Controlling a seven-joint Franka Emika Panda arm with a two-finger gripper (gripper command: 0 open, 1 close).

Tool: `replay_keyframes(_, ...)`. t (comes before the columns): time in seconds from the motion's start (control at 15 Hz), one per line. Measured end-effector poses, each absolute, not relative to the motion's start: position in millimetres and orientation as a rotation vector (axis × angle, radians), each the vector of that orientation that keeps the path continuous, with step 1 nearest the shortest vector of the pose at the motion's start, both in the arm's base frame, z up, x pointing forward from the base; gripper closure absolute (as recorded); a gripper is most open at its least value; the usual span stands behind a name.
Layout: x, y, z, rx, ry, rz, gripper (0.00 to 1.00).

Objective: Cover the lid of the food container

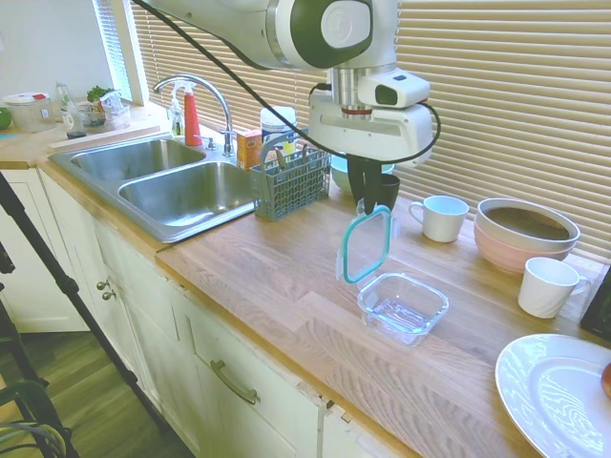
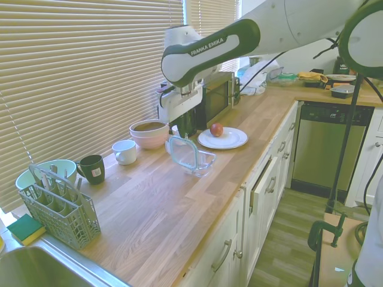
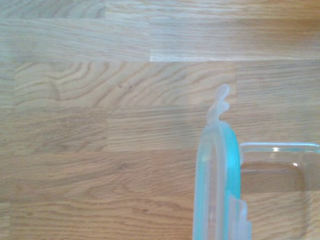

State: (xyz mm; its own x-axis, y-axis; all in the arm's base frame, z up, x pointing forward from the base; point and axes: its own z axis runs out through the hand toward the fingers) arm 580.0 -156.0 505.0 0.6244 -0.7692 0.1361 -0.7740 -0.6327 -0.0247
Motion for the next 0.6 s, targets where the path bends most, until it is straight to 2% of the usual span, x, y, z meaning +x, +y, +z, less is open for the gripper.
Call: replay_keyframes(0.6, 571, -198, 498, 2.818, -1.386, 0.182, 1.0)
